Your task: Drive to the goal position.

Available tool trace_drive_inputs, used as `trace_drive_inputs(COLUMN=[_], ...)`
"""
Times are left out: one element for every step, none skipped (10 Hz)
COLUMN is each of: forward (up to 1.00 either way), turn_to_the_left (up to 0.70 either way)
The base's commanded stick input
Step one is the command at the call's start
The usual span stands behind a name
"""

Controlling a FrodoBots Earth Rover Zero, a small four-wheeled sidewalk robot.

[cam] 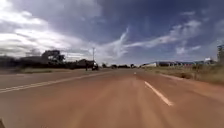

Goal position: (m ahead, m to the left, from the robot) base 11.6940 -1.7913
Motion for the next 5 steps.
trace_drive_inputs(forward=[1.0,1.0,1.0,1.0,1.0], turn_to_the_left=[0.0,0.0,0.0,0.0,0.0])
